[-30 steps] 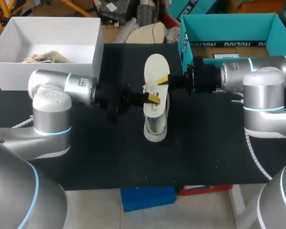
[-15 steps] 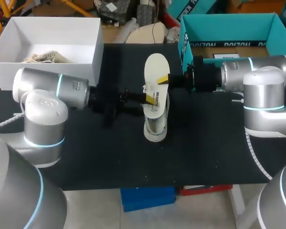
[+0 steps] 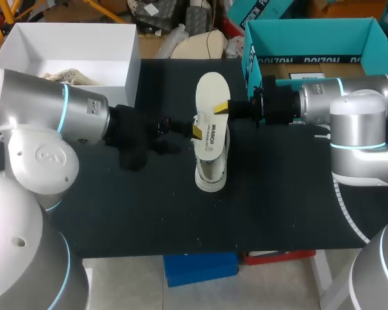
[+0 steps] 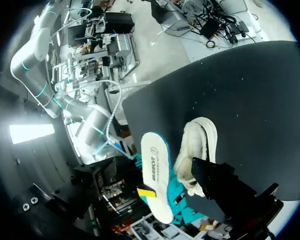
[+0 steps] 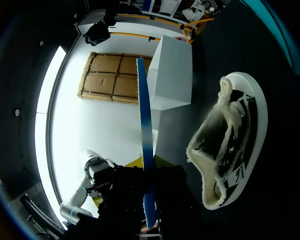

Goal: Take the shoe out of the shoebox, open the shoe tongue, remove and reinsert the insole, then place the shoe into the shoebox

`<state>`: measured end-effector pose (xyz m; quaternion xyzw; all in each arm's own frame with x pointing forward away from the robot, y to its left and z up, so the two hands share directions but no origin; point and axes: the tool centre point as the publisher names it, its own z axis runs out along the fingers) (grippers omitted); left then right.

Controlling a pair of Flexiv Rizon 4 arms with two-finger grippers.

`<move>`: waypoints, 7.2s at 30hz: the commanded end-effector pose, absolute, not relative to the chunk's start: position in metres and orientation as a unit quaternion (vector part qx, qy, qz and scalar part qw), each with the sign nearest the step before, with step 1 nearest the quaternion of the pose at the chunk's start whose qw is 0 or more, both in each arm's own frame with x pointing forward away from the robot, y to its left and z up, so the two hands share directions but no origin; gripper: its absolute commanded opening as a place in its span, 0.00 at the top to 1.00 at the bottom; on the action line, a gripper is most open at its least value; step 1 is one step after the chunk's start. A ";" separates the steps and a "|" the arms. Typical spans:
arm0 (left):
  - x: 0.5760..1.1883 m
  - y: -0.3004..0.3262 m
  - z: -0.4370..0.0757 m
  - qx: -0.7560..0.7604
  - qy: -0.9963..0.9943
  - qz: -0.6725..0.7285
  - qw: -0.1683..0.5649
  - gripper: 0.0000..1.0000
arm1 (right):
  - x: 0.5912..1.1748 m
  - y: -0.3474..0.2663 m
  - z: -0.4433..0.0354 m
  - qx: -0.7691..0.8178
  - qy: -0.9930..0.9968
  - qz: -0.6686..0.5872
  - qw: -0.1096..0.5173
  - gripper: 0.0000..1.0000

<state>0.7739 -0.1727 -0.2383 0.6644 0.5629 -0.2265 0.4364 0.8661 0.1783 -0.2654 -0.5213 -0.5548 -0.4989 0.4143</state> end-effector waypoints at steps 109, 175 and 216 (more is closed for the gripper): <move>1.003 -0.250 -0.216 0.704 0.687 0.034 0.178 0.00 | 0.866 0.179 -0.265 -0.522 -0.555 -0.498 0.413 1.00; 0.781 -0.152 -0.211 0.656 0.620 -0.231 0.363 0.00 | 0.866 0.179 -0.265 -0.522 -0.555 -0.498 0.413 1.00; 0.791 -0.156 -0.232 0.576 0.559 -0.352 0.482 0.00 | 0.866 0.179 -0.265 -0.522 -0.555 -0.498 0.413 1.00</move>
